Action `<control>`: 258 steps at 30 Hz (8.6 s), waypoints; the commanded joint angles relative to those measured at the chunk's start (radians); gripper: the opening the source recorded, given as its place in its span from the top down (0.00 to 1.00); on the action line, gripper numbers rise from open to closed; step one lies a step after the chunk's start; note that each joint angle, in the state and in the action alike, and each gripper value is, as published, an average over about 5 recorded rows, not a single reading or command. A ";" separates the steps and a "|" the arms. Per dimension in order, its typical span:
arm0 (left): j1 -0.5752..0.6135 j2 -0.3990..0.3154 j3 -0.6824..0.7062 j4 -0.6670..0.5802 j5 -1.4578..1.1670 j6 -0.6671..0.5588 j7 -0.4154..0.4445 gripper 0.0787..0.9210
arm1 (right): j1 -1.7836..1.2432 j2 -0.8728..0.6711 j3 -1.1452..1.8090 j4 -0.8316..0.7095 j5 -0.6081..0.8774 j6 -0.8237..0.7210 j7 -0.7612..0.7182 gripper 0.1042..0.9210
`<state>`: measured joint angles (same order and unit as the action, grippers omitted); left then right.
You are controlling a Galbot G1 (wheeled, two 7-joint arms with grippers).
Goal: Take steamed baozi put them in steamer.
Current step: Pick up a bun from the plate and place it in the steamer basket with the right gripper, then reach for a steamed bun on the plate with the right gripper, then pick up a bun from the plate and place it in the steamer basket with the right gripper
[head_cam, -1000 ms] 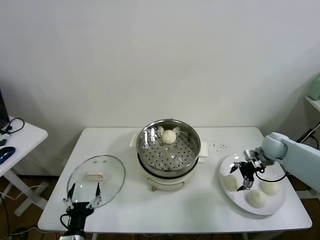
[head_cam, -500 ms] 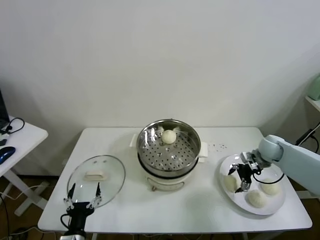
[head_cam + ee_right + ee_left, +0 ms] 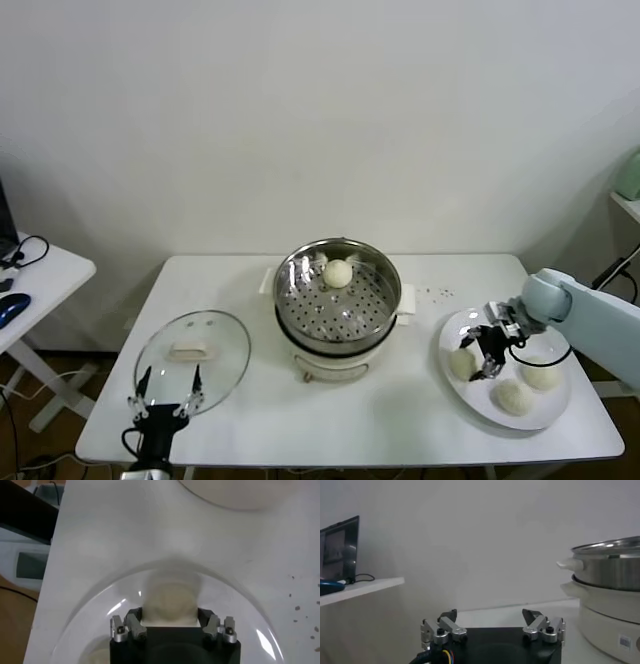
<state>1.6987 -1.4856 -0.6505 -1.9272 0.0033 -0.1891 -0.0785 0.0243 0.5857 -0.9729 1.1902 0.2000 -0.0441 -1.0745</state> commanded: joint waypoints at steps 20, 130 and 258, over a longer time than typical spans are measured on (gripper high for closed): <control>-0.032 0.003 0.076 -0.024 0.045 0.009 0.013 0.12 | 0.909 0.335 -0.642 -0.022 0.762 -0.088 -0.015 0.23; 0.049 0.031 0.039 -0.057 0.022 -0.054 0.013 0.12 | 0.583 -0.365 -0.557 0.372 -0.056 0.089 -0.067 0.12; 0.018 0.016 0.048 0.020 0.024 -0.040 0.005 0.12 | 0.486 0.572 -0.338 0.326 -0.496 0.440 -0.139 0.25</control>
<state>1.7212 -1.4713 -0.6058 -1.9111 0.0275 -0.2318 -0.0738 0.5338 1.1402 -1.2818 1.5231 -0.3150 0.3973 -1.2140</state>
